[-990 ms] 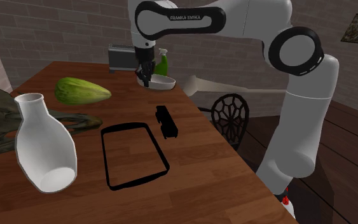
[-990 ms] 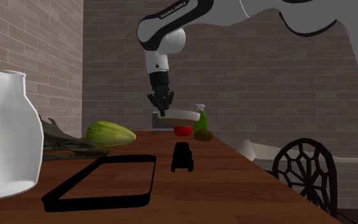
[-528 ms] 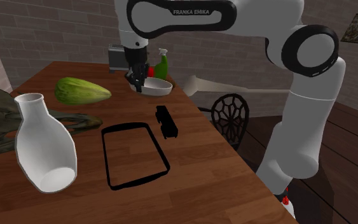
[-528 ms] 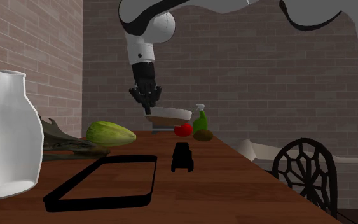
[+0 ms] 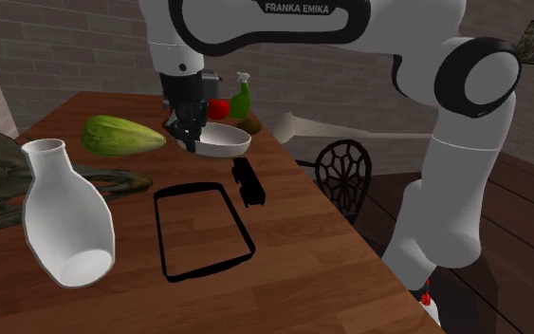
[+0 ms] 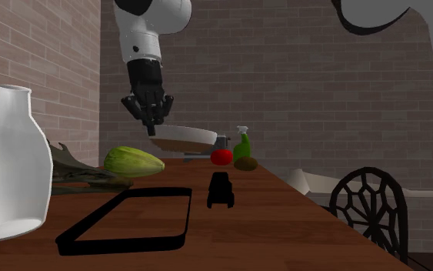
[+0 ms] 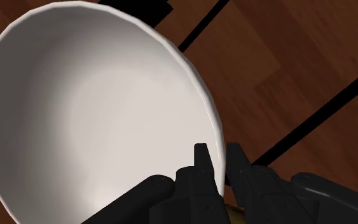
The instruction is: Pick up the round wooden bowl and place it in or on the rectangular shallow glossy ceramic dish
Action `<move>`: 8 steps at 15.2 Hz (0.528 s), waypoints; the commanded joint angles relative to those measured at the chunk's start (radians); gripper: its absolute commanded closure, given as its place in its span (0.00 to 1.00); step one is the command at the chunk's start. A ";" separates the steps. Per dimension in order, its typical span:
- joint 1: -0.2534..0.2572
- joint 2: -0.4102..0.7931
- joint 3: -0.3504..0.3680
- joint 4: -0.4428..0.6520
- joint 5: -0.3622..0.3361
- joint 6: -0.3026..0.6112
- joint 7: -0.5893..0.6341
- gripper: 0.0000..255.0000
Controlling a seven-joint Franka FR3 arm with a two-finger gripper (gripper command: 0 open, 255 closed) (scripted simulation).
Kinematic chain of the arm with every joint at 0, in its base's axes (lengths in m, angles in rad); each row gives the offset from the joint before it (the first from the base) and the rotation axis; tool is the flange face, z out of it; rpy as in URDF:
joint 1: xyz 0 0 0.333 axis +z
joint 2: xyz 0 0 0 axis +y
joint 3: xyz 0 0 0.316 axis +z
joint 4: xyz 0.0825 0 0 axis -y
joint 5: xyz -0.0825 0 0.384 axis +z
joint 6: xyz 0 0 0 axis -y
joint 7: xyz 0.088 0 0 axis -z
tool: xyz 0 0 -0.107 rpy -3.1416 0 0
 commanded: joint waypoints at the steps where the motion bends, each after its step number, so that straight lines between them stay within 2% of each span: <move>1: 0.029 0.014 0.020 0.027 -0.003 -0.022 0.047 1.00; 8: 0.143 0.099 0.085 0.154 -0.028 -0.099 0.207 1.00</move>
